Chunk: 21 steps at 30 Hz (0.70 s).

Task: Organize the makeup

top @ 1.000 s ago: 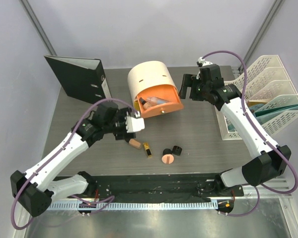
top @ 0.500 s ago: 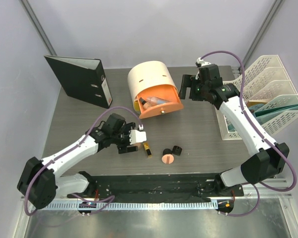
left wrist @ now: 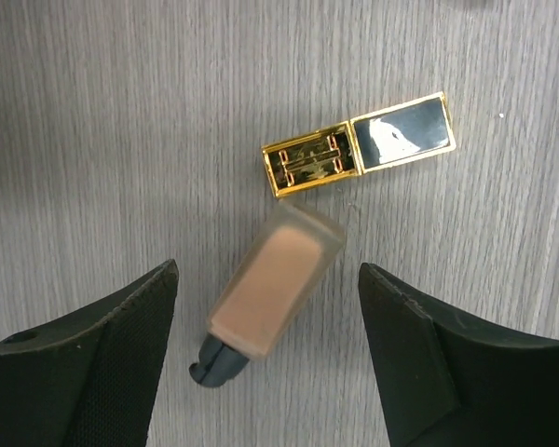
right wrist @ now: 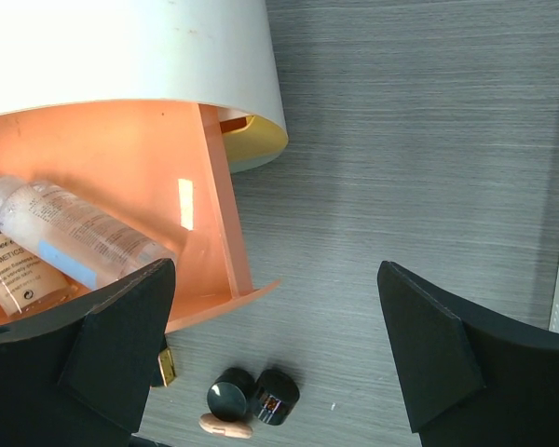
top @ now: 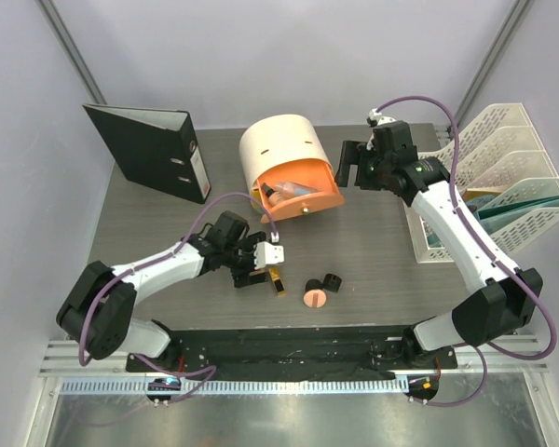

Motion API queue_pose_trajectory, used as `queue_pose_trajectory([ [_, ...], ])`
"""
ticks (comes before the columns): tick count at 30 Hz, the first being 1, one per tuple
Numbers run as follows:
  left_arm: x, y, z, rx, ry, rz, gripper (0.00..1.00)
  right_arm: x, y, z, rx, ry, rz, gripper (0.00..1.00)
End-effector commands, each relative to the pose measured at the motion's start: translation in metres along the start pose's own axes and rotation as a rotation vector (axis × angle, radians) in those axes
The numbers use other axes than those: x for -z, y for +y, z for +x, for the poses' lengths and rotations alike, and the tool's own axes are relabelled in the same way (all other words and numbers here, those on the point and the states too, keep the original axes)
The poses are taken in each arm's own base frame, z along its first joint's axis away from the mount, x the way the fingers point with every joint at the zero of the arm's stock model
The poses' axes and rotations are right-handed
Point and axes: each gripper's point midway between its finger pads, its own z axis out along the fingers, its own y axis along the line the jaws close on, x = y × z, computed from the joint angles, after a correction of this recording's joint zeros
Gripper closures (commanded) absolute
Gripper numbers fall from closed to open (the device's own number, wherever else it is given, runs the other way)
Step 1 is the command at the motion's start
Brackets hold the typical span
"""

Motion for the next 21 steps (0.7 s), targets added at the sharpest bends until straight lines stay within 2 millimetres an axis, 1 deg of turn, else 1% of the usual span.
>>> queue_pose_trajectory([
  [1,-0.004,0.012,-0.022,-0.021,-0.071,-0.002,0.24,0.018,0.001,-0.017,-0.006,-0.081,-0.017,0.05],
  [3,-0.004,0.006,-0.021,-0.032,-0.059,0.042,0.25,0.02,0.001,-0.018,-0.006,-0.083,-0.016,0.05],
  [4,-0.004,0.005,-0.019,-0.033,-0.05,0.054,0.28,0.02,0.001,-0.019,-0.005,-0.087,-0.016,0.05],
  [6,-0.002,-0.002,-0.013,-0.033,-0.016,0.097,0.3,0.02,0.0,-0.02,-0.004,-0.088,-0.01,0.05],
  [7,-0.001,-0.004,-0.01,-0.03,-0.001,0.108,0.34,0.02,0.0,-0.02,-0.005,-0.09,-0.009,0.05],
  [8,0.0,-0.011,-0.005,-0.022,0.024,0.134,0.35,0.02,0.0,-0.02,-0.003,-0.09,-0.009,0.05],
  [10,0.002,-0.013,0.001,-0.038,0.06,0.141,0.39,0.02,0.0,-0.02,-0.005,-0.092,-0.008,0.05],
  [14,0.006,-0.026,0.017,-0.048,0.141,0.163,0.41,0.02,-0.001,-0.022,-0.006,-0.095,-0.005,0.05],
  [20,0.008,-0.042,0.034,-0.076,0.225,0.186,0.44,0.02,-0.001,-0.024,-0.003,-0.098,-0.002,0.05],
  [21,0.008,-0.043,0.036,-0.079,0.235,0.191,0.46,0.02,0.0,-0.025,-0.001,-0.1,-0.005,0.05],
])
